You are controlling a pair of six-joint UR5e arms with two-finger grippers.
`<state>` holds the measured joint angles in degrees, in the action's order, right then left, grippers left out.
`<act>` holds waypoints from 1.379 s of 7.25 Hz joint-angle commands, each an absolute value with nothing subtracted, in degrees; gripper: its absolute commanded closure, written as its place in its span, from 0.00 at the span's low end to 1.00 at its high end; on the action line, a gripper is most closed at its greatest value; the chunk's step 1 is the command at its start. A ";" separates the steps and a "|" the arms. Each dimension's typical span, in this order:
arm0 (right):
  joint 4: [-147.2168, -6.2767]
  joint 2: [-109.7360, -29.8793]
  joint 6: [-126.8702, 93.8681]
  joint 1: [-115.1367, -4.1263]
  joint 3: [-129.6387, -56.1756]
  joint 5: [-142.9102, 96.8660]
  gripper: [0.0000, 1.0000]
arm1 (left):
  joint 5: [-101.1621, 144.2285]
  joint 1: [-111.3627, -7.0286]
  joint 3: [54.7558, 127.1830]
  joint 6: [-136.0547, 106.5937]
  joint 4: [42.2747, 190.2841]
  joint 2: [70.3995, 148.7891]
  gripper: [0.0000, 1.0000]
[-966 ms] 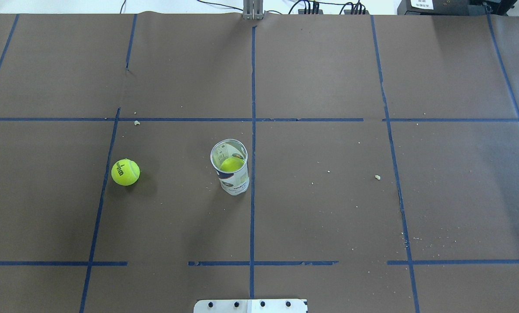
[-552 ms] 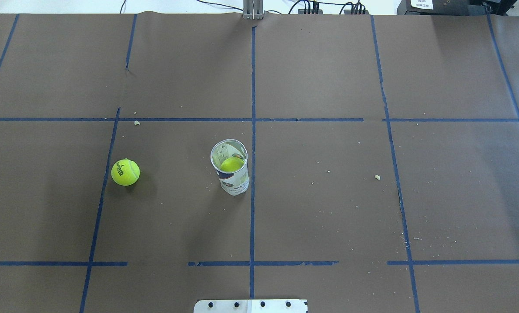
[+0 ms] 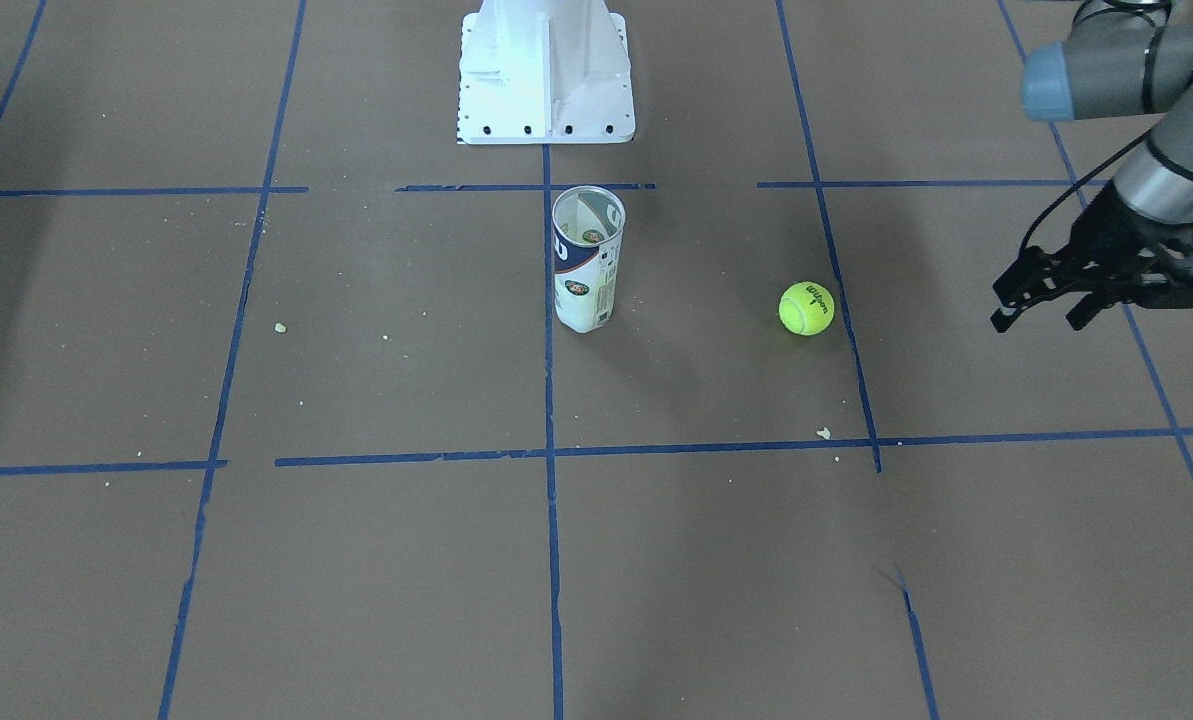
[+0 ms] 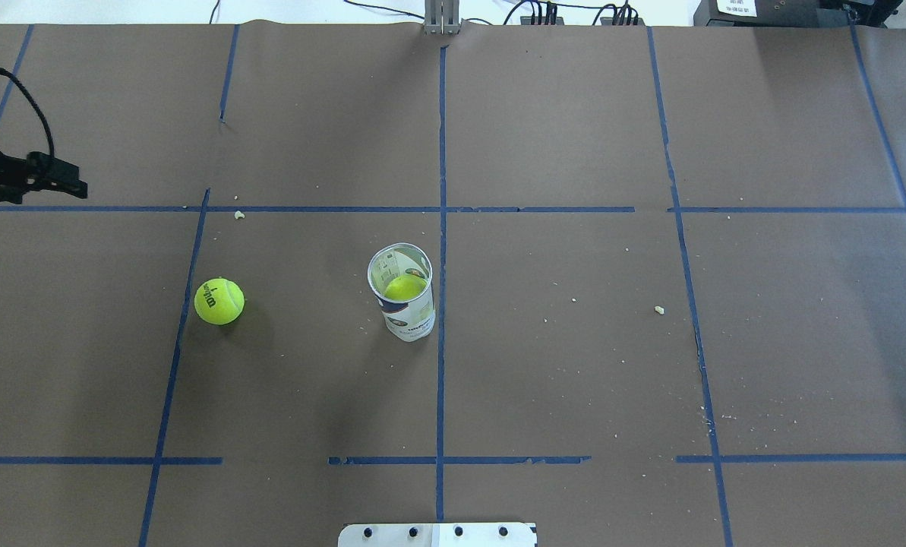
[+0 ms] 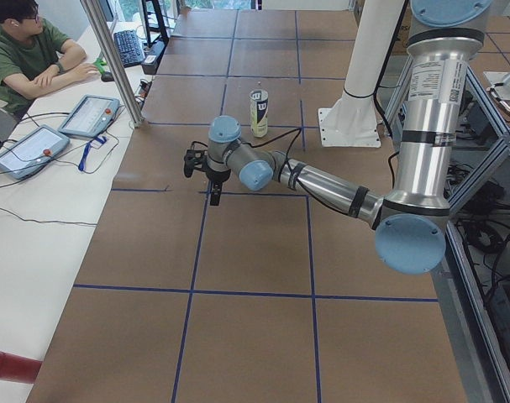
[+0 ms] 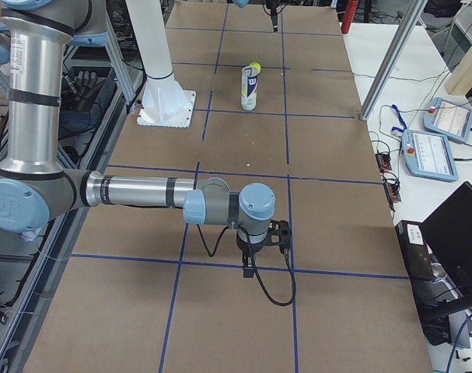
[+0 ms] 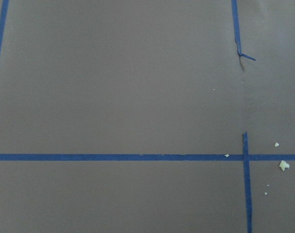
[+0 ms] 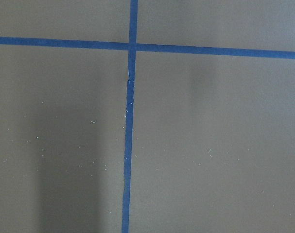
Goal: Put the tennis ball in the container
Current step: 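Move the left gripper down toward the loose yellow tennis ball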
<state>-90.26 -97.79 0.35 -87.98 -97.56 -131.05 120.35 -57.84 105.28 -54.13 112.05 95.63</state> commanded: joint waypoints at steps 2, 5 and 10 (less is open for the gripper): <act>-90.26 -97.82 0.35 -87.98 -97.56 -131.04 0.00 | 112.61 -46.08 105.55 -68.97 111.62 100.45 0.00; -90.26 -97.82 0.35 -87.98 -97.56 -131.04 0.00 | 108.54 -40.35 104.59 -71.62 109.51 102.39 0.00; -90.26 -97.82 0.35 -87.98 -97.56 -131.04 0.00 | 108.72 -36.74 101.95 -71.63 109.69 103.45 0.00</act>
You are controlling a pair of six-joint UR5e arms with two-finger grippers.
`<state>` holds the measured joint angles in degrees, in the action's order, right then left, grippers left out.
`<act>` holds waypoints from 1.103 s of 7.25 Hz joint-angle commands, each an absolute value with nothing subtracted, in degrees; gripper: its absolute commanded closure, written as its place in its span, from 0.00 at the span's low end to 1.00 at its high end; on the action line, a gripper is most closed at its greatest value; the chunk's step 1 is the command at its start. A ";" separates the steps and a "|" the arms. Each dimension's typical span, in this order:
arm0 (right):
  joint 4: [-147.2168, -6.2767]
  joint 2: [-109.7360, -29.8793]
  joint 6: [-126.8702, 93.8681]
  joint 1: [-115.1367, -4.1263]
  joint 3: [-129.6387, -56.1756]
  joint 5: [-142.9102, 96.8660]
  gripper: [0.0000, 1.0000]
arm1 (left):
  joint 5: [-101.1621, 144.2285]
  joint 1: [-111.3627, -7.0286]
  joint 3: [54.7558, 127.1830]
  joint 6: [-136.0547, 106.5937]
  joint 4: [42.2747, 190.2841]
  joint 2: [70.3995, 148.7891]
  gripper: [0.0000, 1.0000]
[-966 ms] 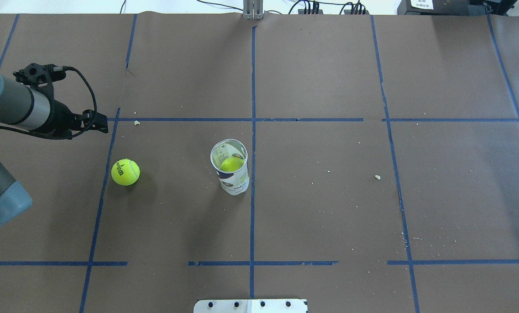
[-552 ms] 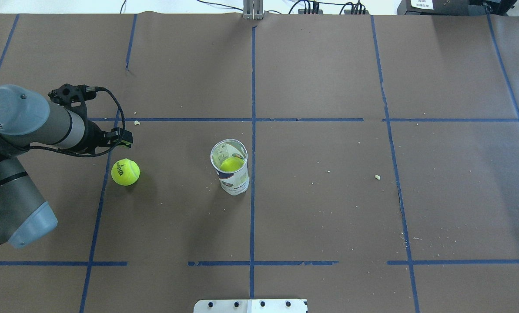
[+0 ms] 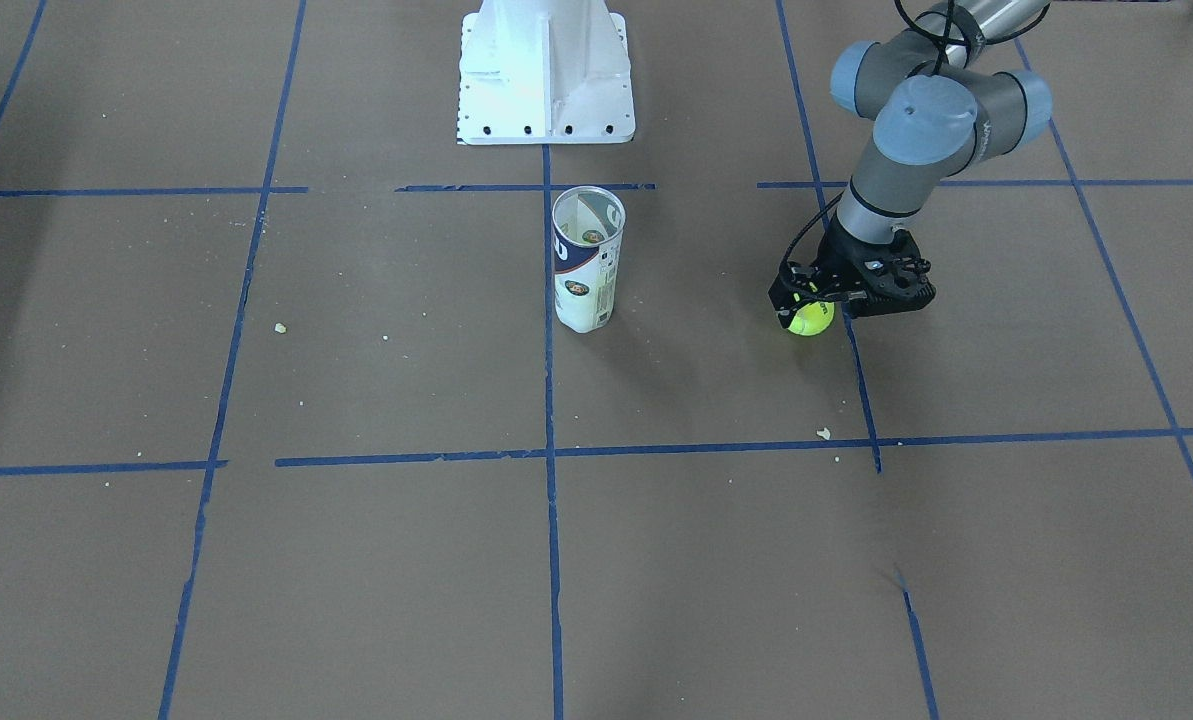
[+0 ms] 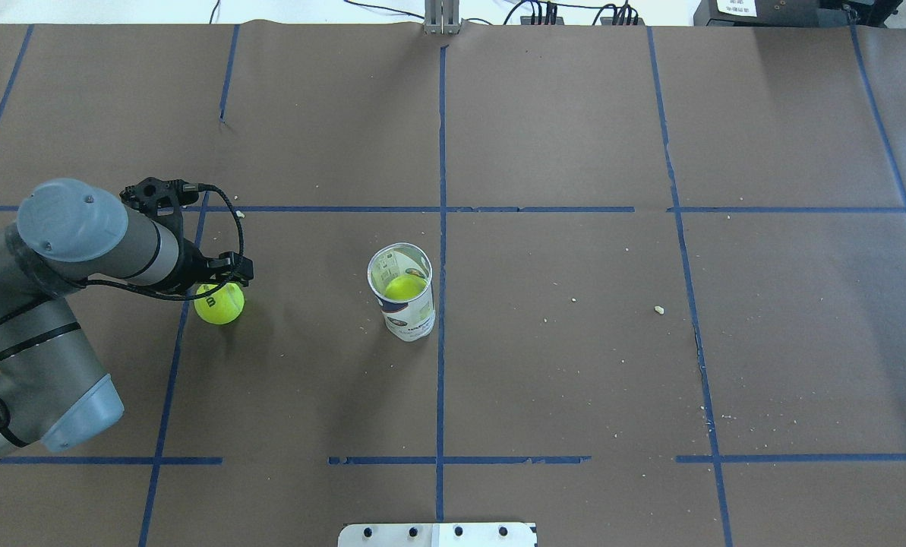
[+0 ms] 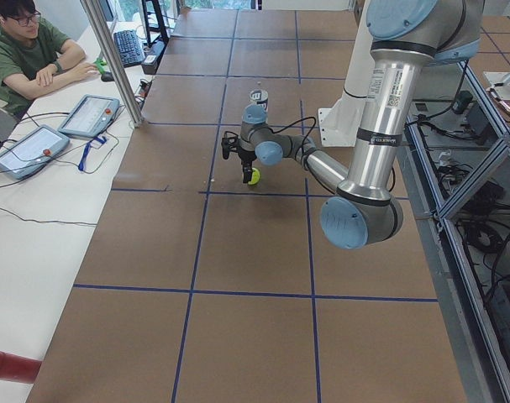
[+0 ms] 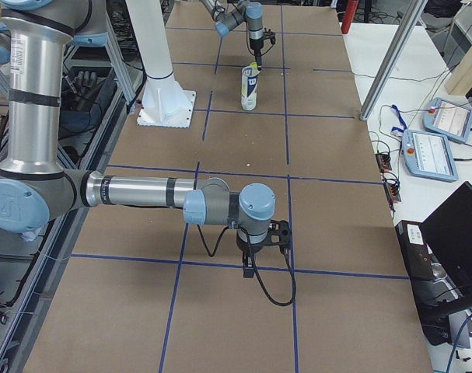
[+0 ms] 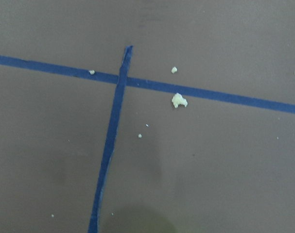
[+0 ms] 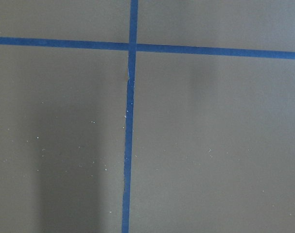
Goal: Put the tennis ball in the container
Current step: 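Close the left gripper around the yellow tennis ball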
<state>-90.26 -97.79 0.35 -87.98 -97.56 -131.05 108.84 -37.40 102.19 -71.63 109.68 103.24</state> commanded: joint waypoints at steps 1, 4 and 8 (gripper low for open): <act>-90.26 -97.82 0.35 -87.98 -97.56 -131.04 0.00 | 108.63 -35.78 101.87 -71.72 109.69 103.45 0.00; -90.26 -97.82 0.35 -87.98 -97.56 -131.04 0.00 | 108.55 -34.72 101.16 -71.72 109.51 103.36 0.00; -90.26 -97.82 0.35 -87.98 -97.56 -131.04 0.00 | 108.54 -35.06 103.87 -71.63 106.37 103.36 1.00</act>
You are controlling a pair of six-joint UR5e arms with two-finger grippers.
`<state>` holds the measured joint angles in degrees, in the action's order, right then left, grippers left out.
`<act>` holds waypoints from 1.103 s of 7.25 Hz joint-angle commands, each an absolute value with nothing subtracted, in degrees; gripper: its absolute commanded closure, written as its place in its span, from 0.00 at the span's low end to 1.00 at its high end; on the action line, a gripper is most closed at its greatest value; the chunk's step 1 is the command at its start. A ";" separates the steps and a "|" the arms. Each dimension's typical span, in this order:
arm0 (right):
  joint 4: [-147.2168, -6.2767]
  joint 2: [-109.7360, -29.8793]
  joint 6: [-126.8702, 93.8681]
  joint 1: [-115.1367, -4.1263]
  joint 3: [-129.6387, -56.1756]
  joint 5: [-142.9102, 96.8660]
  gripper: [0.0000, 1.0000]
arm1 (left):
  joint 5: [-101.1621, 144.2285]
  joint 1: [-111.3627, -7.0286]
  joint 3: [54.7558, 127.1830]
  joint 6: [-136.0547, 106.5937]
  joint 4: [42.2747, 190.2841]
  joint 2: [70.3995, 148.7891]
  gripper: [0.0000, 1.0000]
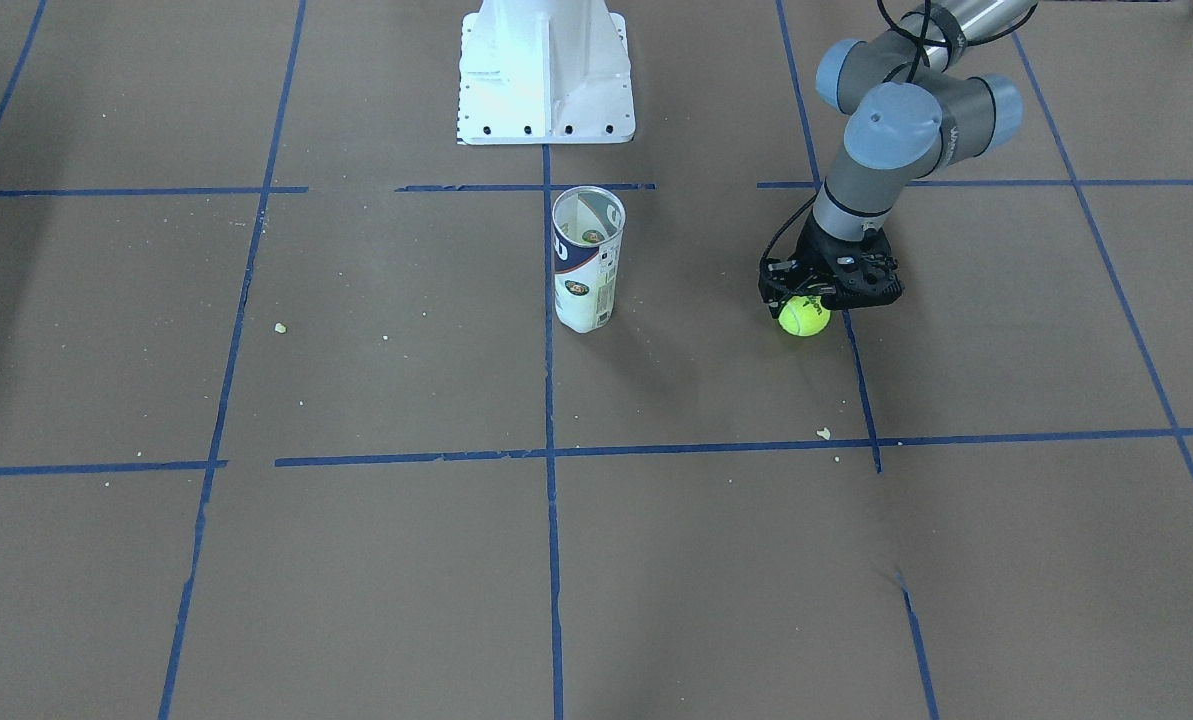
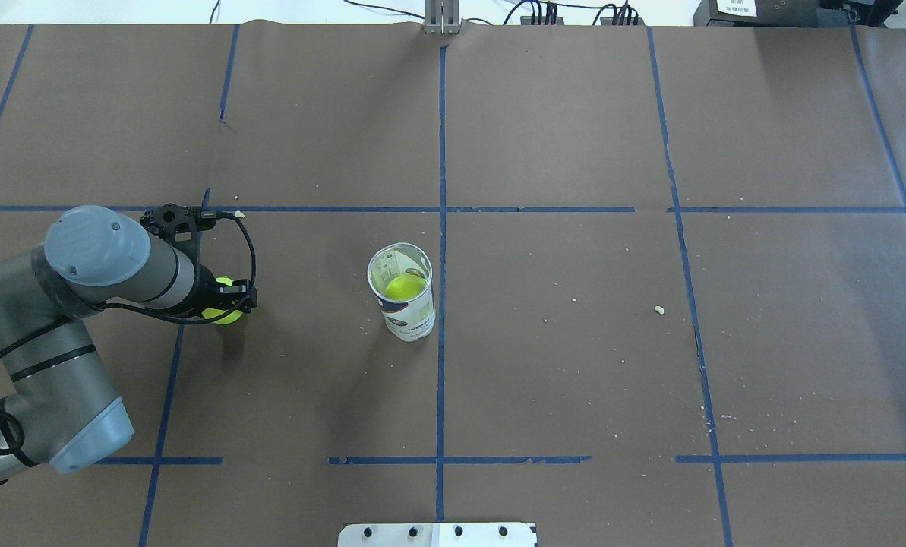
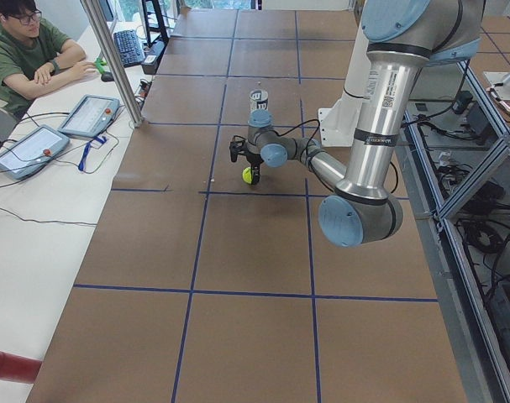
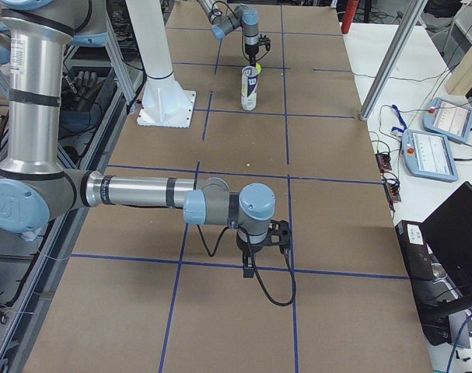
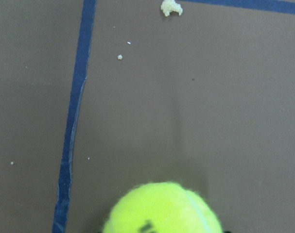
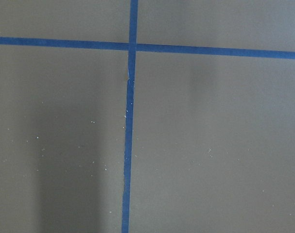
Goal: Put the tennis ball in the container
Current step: 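Close the left gripper around the yellow tennis ball, then lift the ball and carry it with the left gripper over the clear cup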
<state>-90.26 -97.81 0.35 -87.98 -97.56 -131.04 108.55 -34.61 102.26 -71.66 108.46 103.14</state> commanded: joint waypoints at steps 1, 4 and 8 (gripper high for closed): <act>-90.26 -97.82 0.35 -87.98 -97.56 -131.04 0.00 | 108.63 -35.24 108.32 -71.46 101.30 103.53 1.00; -90.26 -97.82 0.35 -87.98 -97.56 -131.04 0.00 | 108.90 -41.37 119.33 -71.63 86.54 111.40 0.97; -90.26 -97.74 0.35 -87.98 -97.56 -131.04 0.00 | 109.16 -41.22 120.07 -77.56 70.94 126.18 0.95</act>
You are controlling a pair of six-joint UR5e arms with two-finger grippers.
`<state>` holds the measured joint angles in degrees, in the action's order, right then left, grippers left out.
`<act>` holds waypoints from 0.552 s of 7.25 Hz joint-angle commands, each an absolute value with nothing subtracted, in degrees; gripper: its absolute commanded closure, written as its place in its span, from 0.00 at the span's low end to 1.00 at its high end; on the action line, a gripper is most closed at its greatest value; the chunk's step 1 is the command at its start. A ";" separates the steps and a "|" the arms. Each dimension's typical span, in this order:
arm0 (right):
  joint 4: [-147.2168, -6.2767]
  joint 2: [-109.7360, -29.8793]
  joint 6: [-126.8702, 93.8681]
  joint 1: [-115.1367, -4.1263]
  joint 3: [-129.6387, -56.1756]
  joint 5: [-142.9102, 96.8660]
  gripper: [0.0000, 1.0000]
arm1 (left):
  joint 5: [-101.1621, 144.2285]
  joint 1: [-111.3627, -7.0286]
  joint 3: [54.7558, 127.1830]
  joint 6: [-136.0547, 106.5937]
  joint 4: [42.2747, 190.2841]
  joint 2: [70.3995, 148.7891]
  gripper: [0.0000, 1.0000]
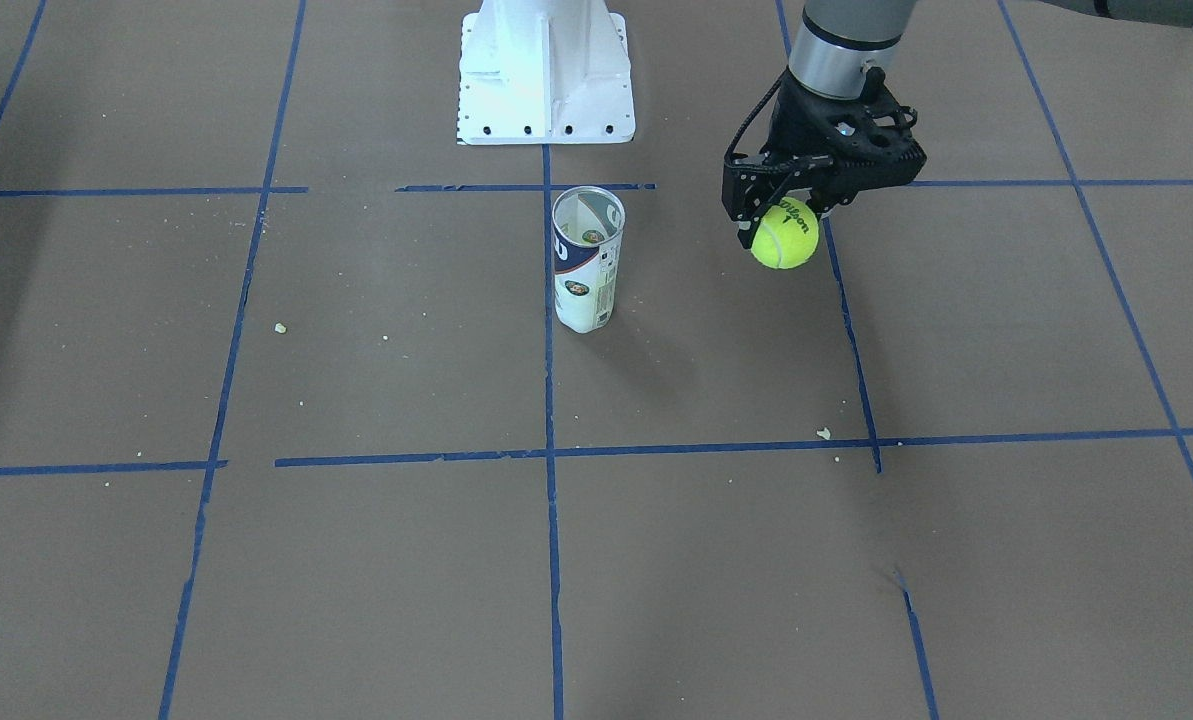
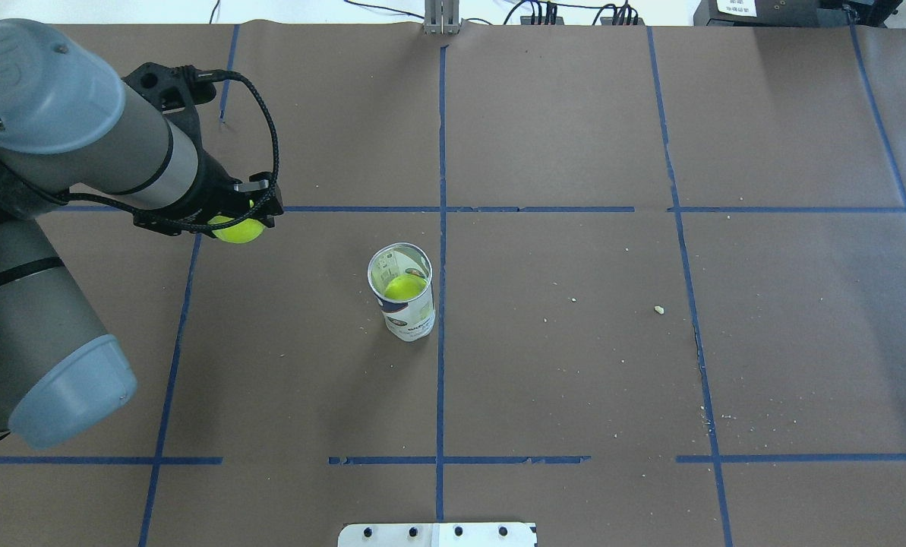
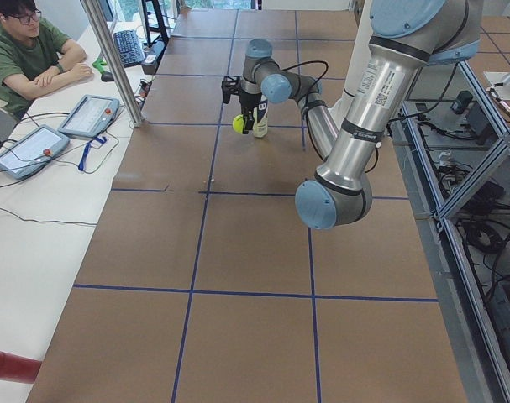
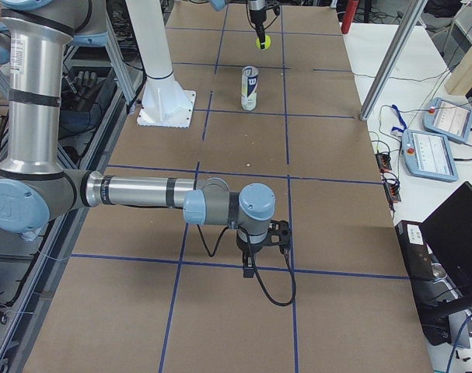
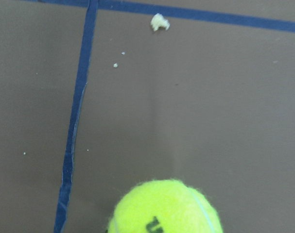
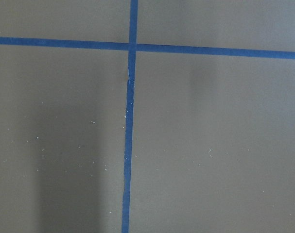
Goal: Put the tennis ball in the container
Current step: 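Lift the ball and carry it with the left gripper over the clear cup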
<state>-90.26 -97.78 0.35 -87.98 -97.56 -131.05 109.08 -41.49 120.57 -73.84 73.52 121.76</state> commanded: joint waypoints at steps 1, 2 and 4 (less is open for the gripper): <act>-90.26 -97.82 0.35 -87.98 -97.56 -131.04 0.00 | 110.29 -39.48 119.28 -81.35 70.75 128.39 0.93; -90.26 -97.82 0.35 -87.98 -97.56 -131.04 0.00 | 110.30 -37.46 115.18 -83.65 70.66 132.93 0.91; -90.26 -97.82 0.35 -87.98 -97.56 -131.04 0.00 | 110.22 -33.86 109.96 -87.87 70.66 138.59 0.90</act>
<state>-90.27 -97.82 0.35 -87.98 -97.56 -131.04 110.23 -36.27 112.51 -85.17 70.72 135.44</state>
